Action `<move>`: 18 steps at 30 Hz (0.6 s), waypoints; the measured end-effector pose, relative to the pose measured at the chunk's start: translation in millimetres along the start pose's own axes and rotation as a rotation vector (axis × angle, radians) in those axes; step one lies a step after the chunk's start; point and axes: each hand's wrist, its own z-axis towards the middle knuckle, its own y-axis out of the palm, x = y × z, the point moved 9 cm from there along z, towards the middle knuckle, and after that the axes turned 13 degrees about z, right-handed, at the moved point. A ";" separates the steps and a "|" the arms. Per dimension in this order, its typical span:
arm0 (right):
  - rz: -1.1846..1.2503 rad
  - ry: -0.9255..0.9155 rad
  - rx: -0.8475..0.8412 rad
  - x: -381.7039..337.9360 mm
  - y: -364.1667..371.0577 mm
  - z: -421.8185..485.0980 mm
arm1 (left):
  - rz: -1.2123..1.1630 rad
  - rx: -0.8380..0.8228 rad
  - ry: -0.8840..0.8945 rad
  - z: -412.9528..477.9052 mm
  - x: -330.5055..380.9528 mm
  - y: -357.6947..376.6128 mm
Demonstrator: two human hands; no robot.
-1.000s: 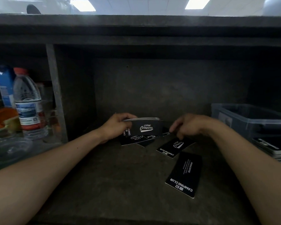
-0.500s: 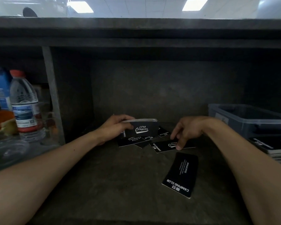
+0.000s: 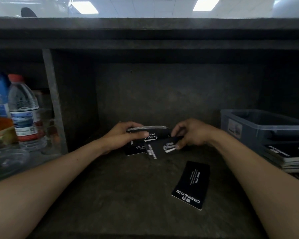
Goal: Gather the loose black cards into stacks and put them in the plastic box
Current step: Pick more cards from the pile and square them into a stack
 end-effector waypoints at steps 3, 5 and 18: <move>0.180 -0.133 0.242 -13.3 0.3 3.6 | 0.030 -0.006 0.022 -0.2 0.3 2.6; 0.139 -0.183 0.385 -17.7 -10.4 -0.2 | 0.075 0.023 0.045 2.5 -1.5 1.5; -0.097 0.020 -0.435 8.0 11.5 -105.0 | 0.027 0.046 -0.005 6.7 -5.6 4.5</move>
